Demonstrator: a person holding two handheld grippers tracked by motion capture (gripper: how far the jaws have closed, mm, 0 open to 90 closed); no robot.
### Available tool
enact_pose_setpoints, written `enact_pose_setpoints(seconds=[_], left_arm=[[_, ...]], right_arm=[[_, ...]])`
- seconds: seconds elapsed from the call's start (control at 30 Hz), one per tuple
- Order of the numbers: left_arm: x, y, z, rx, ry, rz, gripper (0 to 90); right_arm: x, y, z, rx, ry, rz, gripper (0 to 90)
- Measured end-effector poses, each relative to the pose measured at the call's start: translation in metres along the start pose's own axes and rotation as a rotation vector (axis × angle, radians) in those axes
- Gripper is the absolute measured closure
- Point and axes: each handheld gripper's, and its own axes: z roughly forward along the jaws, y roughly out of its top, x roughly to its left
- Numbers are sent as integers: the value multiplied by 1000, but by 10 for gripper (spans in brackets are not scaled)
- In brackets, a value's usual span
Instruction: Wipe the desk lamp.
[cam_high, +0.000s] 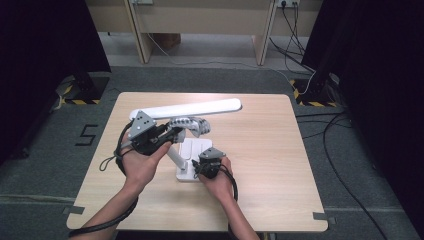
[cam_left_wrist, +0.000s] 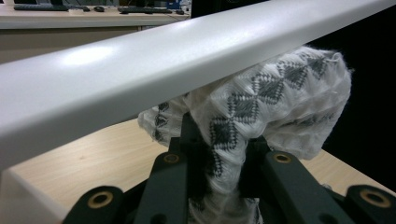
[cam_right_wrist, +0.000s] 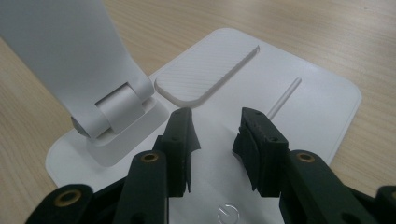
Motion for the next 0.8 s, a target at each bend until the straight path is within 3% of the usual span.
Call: enact_pose_setpoints(seconds=[0.8], left_arm=[[16,-6,-17,-15,25,-40,762]], right_arm=[[0,0,0,-1,1,2,647]])
